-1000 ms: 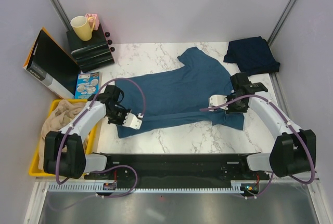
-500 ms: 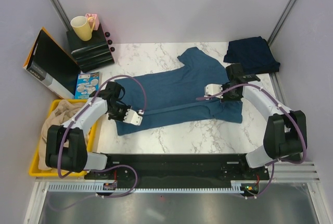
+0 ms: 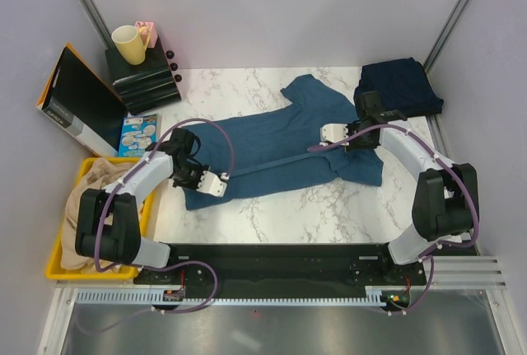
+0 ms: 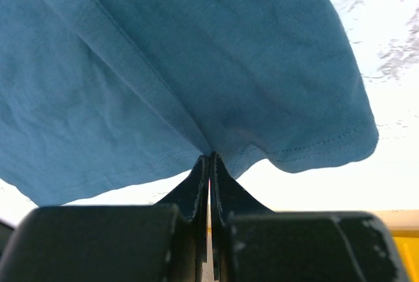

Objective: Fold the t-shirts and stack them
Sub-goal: Fold the tshirt

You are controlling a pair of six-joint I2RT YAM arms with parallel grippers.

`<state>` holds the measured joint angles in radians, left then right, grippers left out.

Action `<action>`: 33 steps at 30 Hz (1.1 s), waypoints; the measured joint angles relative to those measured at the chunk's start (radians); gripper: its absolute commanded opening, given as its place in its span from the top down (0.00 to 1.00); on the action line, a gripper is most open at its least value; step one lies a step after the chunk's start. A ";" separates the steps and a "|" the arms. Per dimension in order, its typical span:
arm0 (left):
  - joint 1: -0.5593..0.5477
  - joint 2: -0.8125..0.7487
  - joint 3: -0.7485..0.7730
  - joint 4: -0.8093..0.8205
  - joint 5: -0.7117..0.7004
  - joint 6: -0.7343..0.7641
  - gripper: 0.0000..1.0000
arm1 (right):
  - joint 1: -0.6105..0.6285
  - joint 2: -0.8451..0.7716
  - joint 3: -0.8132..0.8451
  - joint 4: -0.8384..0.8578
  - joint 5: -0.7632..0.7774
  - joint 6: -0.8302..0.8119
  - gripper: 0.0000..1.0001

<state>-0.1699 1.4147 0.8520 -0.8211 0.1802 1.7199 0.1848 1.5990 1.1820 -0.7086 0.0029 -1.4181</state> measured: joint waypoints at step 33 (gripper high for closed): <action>-0.013 0.067 0.099 0.086 -0.095 -0.116 0.52 | 0.017 0.059 0.025 0.044 0.099 -0.026 1.00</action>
<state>-0.1833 1.4815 0.9512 -0.7349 0.0853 1.6043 0.2016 1.6581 1.2072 -0.6647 0.1020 -1.4441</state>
